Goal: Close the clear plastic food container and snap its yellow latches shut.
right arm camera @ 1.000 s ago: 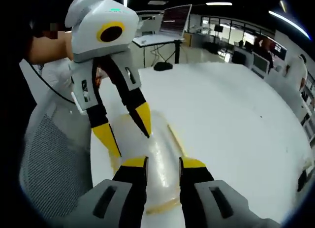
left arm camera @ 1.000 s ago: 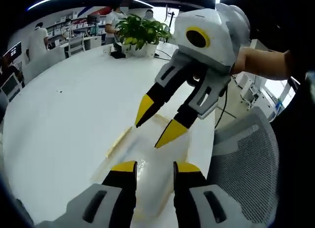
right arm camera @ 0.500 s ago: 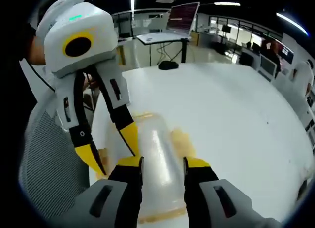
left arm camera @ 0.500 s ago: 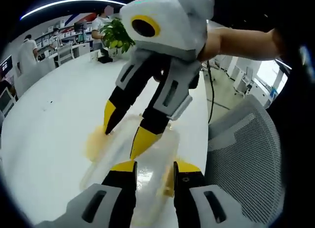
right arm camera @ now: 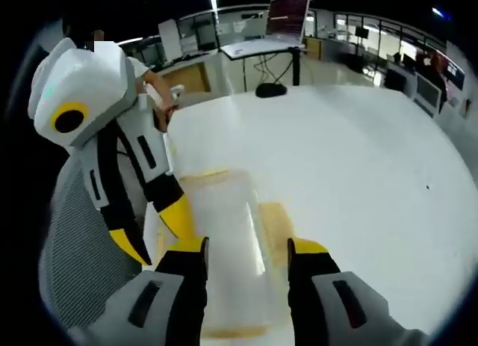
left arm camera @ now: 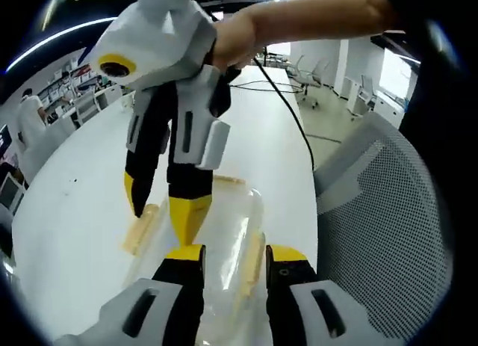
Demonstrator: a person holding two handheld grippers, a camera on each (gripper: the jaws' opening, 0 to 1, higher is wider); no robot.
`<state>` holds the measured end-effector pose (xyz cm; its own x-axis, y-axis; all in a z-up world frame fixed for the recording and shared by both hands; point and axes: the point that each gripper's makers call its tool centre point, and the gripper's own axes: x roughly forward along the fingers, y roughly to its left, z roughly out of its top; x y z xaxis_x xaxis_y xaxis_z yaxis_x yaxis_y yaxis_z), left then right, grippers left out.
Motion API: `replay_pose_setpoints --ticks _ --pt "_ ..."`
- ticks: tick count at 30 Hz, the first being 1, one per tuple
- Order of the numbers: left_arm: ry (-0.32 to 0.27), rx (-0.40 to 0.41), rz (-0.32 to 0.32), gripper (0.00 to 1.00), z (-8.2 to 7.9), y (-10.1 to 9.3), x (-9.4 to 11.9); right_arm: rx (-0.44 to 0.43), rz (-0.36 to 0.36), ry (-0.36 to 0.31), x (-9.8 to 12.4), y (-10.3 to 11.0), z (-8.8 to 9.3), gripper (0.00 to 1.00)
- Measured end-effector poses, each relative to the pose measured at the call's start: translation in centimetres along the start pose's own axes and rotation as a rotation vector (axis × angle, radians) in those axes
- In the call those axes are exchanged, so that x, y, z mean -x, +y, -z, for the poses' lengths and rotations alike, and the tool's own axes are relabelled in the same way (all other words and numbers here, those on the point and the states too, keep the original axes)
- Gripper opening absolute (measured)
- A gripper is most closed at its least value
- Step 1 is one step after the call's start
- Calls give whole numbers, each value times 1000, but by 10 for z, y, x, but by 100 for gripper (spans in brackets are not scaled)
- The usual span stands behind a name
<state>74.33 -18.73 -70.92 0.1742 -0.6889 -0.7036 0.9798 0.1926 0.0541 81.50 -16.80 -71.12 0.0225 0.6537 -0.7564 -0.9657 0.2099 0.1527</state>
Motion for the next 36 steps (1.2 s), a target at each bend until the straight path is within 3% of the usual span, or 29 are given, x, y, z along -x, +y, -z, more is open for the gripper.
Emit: replay_pose_setpoints --ticks 17,36 --pt "5 -147 -35 27 3 1 -4 35 -166 150 -12 7 8 38" --pt "-2 -298 -62 28 7 1 -6 16 -209 210 -13 6 9 38"
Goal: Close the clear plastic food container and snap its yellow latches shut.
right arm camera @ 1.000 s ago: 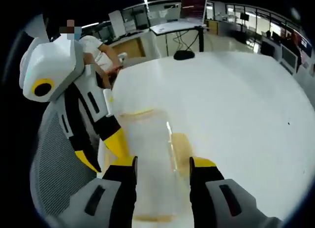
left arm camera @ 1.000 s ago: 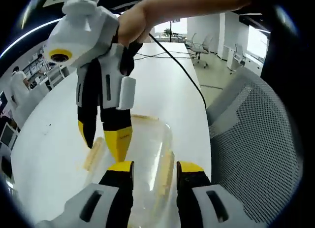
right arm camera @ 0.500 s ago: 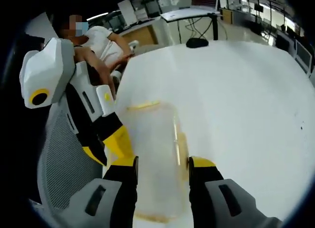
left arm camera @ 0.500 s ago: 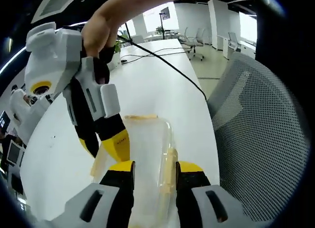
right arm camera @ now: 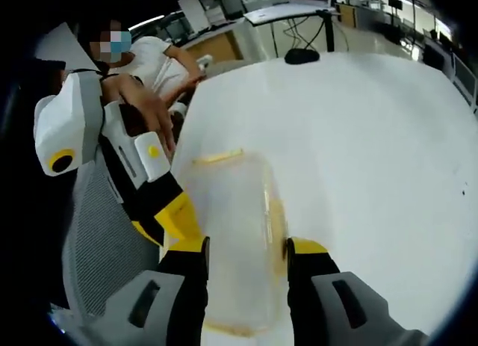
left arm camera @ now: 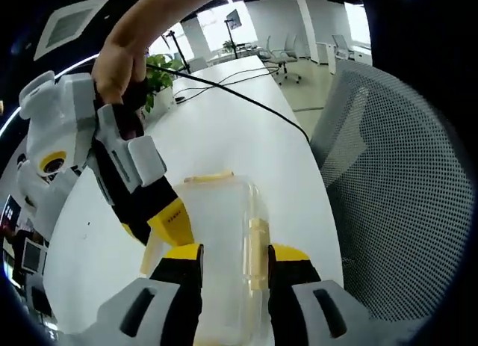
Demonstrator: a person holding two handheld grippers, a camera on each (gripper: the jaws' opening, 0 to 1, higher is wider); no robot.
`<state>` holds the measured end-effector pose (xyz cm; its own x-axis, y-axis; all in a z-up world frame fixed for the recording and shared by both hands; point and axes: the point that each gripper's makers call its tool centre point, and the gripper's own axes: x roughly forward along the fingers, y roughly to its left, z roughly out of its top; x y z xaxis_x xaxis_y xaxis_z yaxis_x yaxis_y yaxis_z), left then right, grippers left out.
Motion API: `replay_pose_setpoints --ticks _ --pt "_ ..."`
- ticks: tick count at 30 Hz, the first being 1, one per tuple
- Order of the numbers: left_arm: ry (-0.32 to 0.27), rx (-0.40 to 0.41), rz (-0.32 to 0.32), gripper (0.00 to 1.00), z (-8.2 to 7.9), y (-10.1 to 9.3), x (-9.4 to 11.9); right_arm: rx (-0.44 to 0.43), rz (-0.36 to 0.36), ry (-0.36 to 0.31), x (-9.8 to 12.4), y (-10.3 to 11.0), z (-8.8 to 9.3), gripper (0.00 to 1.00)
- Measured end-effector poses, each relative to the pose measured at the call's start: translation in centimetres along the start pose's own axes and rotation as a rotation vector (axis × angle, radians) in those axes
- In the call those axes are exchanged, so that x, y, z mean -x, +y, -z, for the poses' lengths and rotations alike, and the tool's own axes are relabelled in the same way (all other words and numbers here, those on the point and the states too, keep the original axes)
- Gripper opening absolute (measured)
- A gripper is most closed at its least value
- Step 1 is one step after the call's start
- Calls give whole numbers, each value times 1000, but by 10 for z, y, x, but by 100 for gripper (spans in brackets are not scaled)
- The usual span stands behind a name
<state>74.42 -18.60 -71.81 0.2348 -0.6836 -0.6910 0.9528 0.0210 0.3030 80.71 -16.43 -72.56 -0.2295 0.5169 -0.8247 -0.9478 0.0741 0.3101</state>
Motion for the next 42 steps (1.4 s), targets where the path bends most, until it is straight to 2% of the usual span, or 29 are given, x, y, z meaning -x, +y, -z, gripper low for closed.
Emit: replay_pose_setpoints --ticks 16,23,24,25,27,42 --pt "-1 -17 1 26 1 3 0 -1 -9 22 -3 0 0 37" --pt "13 -29 -5 21 2 2 -1 -21 -29 74 -6 2 0 35" --pt "-7 -123 40 21 -5 0 0 -19 -30 75 -7 3 1 35" --pt "13 -63 14 21 -1 -1 3 -18 -31 81 -8 4 2 35" --pt "0 -53 22 21 -2 -3 1 -6 -51 79 -8 6 3 34" --pt "-7 -66 9 22 -3 -2 -1 -4 -43 70 -6 5 1 35"
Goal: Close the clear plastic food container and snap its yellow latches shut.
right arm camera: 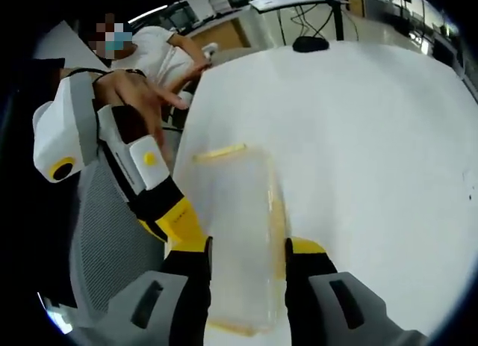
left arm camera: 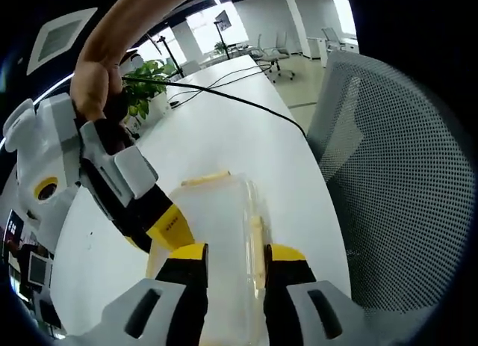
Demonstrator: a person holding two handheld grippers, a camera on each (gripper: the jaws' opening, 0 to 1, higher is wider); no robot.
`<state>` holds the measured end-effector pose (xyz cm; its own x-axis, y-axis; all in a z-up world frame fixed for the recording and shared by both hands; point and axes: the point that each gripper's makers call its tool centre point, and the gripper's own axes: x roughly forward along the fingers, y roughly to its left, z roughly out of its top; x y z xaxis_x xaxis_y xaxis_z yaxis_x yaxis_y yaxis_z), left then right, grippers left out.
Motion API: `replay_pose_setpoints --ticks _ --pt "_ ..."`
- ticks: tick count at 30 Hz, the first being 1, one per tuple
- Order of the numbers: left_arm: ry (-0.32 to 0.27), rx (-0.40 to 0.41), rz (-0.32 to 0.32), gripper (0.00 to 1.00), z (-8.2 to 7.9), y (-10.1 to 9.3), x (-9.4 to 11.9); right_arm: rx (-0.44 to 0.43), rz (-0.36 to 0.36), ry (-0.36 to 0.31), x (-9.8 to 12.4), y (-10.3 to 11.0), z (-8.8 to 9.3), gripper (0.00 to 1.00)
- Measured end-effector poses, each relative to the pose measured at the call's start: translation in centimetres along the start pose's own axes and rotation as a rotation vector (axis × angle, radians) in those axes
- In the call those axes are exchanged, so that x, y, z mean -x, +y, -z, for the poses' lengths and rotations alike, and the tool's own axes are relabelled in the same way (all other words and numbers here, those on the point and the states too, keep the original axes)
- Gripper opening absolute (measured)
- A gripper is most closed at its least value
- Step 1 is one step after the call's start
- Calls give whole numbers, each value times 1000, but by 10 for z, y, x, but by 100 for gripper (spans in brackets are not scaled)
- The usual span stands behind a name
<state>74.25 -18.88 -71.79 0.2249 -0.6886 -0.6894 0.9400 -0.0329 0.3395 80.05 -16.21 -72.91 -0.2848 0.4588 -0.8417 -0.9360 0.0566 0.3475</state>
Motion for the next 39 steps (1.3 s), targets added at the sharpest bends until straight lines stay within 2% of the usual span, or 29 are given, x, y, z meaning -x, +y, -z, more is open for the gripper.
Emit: replay_pose_setpoints --ticks 16,29,39 --pt "1 1 39 23 -3 0 3 10 20 -31 3 0 -3 37" --pt "33 44 20 25 1 4 6 23 60 -21 8 -2 -5 35" --pt "20 109 -13 28 1 11 18 5 97 -52 17 1 -2 35"
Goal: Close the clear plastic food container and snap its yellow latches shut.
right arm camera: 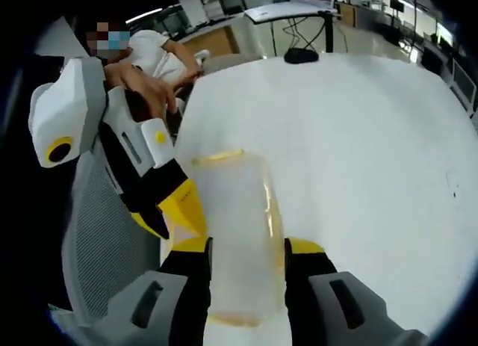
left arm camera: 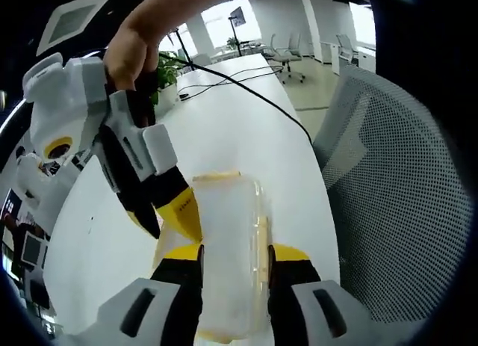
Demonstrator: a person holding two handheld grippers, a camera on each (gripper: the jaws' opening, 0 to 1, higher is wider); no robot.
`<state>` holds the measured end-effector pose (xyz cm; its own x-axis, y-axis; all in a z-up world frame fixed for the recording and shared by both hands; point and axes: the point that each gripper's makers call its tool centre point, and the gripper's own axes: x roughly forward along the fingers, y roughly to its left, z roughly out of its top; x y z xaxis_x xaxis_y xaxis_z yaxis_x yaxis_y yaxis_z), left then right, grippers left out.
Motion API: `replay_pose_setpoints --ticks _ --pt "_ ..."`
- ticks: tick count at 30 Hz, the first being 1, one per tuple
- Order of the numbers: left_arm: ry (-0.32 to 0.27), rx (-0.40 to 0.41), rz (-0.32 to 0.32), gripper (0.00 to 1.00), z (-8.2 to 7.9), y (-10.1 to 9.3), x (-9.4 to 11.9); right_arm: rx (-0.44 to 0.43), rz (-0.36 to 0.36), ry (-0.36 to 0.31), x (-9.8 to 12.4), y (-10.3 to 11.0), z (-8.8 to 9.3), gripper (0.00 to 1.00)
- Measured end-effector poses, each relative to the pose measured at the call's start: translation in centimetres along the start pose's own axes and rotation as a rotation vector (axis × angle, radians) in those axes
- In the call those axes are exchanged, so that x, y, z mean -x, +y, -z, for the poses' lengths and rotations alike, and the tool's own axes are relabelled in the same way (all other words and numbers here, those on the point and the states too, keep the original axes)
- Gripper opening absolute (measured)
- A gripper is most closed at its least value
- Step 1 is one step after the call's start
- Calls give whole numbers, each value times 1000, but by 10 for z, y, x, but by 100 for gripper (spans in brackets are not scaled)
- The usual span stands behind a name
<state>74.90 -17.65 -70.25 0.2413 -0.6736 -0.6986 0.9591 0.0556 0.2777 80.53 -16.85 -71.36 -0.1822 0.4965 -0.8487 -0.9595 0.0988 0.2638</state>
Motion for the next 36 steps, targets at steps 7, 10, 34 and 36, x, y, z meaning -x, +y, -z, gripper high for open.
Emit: replay_pose_setpoints --ticks 7,10,34,36 --pt "-13 71 -34 29 2 8 11 -13 33 -32 9 3 3 37" --pt "-13 100 -46 30 4 10 15 -18 47 -48 14 5 4 37" --pt "-29 322 -137 40 32 21 45 -43 202 -148 40 22 32 44" --pt "-32 336 -142 41 34 21 46 -53 217 -155 42 22 34 44"
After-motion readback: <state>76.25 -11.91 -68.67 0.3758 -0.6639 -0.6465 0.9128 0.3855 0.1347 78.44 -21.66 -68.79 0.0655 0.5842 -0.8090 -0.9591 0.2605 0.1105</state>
